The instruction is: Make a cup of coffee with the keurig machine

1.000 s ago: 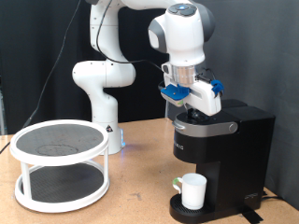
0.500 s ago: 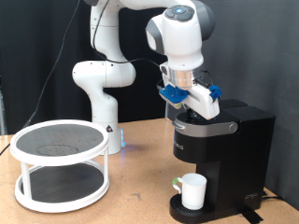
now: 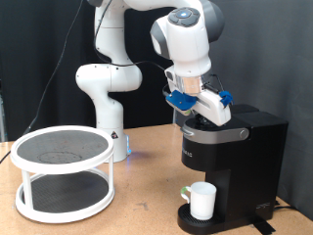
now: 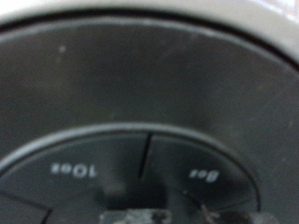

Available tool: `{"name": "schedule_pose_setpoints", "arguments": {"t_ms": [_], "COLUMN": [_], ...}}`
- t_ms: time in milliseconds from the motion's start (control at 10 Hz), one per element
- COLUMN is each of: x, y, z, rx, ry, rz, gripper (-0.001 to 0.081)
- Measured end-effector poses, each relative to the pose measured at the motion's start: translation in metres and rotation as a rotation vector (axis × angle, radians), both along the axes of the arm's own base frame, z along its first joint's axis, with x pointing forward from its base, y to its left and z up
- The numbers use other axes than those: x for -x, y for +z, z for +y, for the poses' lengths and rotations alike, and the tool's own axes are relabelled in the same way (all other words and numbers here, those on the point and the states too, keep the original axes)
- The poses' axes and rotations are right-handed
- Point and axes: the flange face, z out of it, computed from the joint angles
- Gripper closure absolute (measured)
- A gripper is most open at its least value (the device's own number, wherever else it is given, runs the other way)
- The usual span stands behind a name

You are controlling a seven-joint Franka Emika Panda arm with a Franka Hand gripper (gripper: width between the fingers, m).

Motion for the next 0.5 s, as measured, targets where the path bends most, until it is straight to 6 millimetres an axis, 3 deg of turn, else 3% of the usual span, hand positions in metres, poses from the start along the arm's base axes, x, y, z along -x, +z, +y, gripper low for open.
{"name": "schedule_pose_setpoints", "arguments": {"t_ms": [300, 500], "x": [0.019, 0.034], "y": [0.004, 0.021], "z": [0.009, 0.008], "rx": [-0.065, -0.135], "ry": [0.011, -0.009], "rz": [-0.167, -0.228], "gripper": [0.0806, 0.0806]}}
